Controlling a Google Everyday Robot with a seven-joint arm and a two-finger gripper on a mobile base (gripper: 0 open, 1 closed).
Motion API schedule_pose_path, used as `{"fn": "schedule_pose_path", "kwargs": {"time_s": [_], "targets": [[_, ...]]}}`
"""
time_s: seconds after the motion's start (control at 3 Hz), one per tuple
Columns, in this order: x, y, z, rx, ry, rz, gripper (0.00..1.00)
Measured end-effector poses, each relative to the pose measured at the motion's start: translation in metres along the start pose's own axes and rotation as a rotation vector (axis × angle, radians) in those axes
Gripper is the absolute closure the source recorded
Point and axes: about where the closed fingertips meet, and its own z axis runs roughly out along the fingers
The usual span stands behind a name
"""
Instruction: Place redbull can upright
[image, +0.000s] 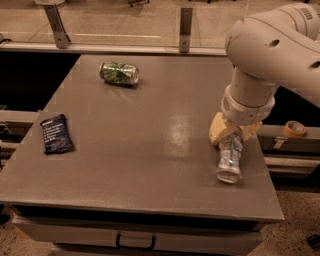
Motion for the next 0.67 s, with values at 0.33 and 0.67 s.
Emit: {"fn": "schedule_pose_path", "kwargs": {"time_s": [0.33, 0.67], "targets": [[-0.001, 0.000, -0.004, 0.000, 0.000, 0.000, 0.94], [-0.021, 0.017, -0.011, -0.065, -0.049, -0.080, 1.00]]}}
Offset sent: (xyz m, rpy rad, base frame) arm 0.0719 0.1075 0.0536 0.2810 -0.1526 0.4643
